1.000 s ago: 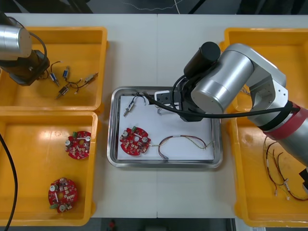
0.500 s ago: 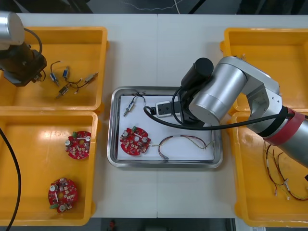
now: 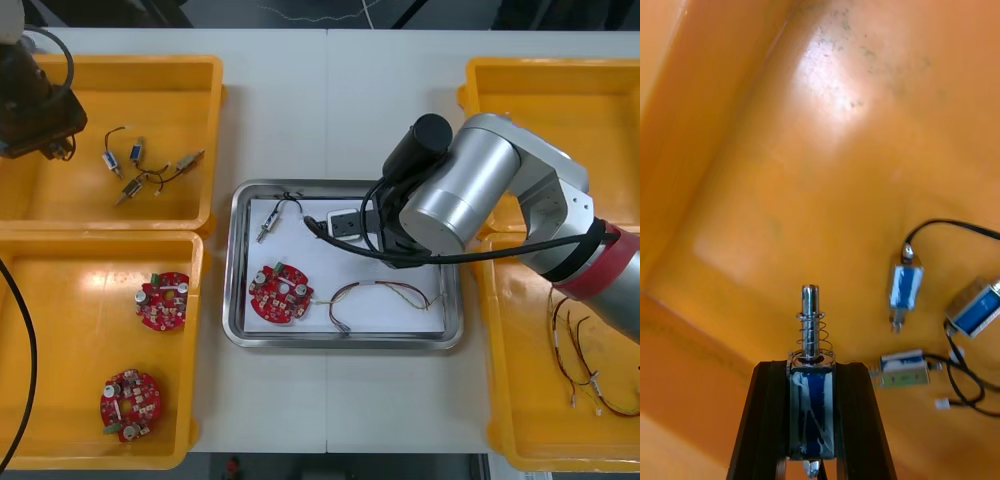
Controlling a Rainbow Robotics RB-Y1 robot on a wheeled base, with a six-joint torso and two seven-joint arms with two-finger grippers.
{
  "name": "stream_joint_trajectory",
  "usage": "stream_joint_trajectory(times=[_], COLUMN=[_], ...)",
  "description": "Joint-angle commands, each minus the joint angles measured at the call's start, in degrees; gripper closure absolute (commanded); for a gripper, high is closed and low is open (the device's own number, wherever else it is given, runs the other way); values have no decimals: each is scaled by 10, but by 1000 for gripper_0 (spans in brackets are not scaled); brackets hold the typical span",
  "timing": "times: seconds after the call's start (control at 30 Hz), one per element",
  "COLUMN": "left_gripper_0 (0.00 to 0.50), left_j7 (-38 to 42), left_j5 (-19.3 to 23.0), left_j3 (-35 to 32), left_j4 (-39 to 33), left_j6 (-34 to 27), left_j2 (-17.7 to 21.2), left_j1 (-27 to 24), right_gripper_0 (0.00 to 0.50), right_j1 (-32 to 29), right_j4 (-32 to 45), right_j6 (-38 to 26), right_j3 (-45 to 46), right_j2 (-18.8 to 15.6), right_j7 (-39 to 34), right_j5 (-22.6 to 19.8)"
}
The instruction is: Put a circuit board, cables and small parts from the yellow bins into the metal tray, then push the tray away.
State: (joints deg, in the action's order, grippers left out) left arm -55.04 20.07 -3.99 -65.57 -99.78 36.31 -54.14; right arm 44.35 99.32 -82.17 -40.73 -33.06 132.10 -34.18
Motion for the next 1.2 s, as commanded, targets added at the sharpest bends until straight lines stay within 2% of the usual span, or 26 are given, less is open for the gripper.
stream_joint_trajectory(times=[0.03, 0.17, 0.33, 0.53, 0.87, 1.2], left_gripper_0=[500, 500, 498, 500, 500, 500], left_j7=[7, 11, 18, 33, 45, 50], left_j5=[30, 53, 80, 118, 154, 161], left_j3=[-4, 18, 44, 71, 102, 149], left_j4=[-95, -170, -252, -309, -349, -366], left_j6=[-53, -101, -102, -102, -102, -102], left_j2=[25, 17, 2, -13, -18, -23], left_j1=[-3, 12, 24, 25, 24, 24], right_gripper_0=[0, 0, 0, 0, 0, 0], right_j1=[-5, -5, -6, -13, -25, -69], right_j4=[23, 43, 69, 111, 127, 134], right_j6=[-46, -103, -185, -278, -278, -278], right_j3=[57, 106, 176, 261, 414, 509], right_j2=[4, 20, 38, 42, 41, 15], right_j7=[2, 0, -4, -11, -35, -191], right_j5=[-12, -12, -20, -28, -36, -46])
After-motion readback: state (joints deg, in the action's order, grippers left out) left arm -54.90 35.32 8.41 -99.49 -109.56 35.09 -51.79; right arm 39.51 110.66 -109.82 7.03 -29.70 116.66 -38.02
